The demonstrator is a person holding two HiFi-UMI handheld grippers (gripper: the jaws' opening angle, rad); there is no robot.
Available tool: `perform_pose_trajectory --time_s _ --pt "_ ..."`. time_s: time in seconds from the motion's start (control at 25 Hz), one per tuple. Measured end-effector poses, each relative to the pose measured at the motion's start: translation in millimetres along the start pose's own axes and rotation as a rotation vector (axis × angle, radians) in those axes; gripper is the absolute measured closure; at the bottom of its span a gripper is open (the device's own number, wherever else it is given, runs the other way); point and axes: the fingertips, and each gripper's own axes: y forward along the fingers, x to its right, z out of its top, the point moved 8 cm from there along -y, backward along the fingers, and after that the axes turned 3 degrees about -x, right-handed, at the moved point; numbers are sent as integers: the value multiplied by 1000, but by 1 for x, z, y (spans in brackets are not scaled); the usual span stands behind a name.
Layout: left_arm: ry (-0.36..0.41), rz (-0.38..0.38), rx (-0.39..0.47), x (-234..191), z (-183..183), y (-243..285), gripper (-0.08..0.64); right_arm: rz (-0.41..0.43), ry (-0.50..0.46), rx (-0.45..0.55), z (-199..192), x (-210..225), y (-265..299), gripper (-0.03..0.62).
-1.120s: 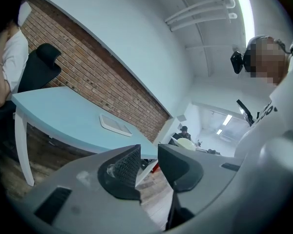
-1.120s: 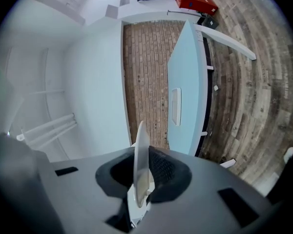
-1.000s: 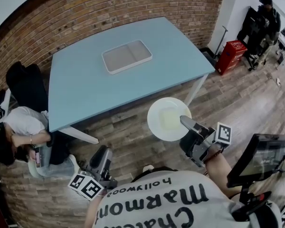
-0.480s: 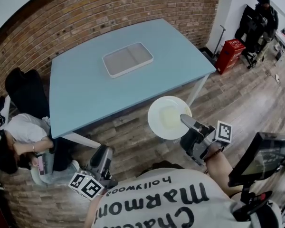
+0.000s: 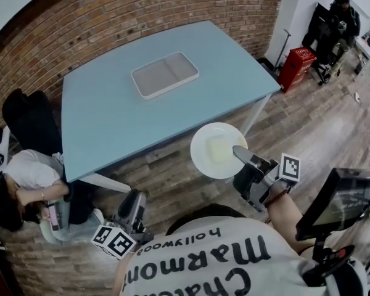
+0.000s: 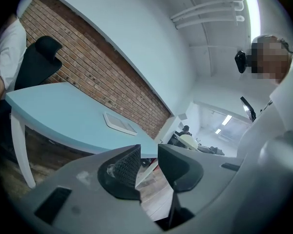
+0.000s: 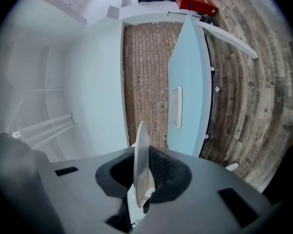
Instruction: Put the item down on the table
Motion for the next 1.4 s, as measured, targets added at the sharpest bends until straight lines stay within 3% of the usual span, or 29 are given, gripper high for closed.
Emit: perform_pose_trajectory --time_s 0.52,0.96,1.4 --pt "-38 11 30 -14 2 1 449 -53 2 -16 4 4 14 551" --pt "-38 -8 25 -27 -3 17 449 -33 1 1 9 13 15 551" --pt "-91 55 26 -36 13 44 449 -40 13 -31 45 10 39 551"
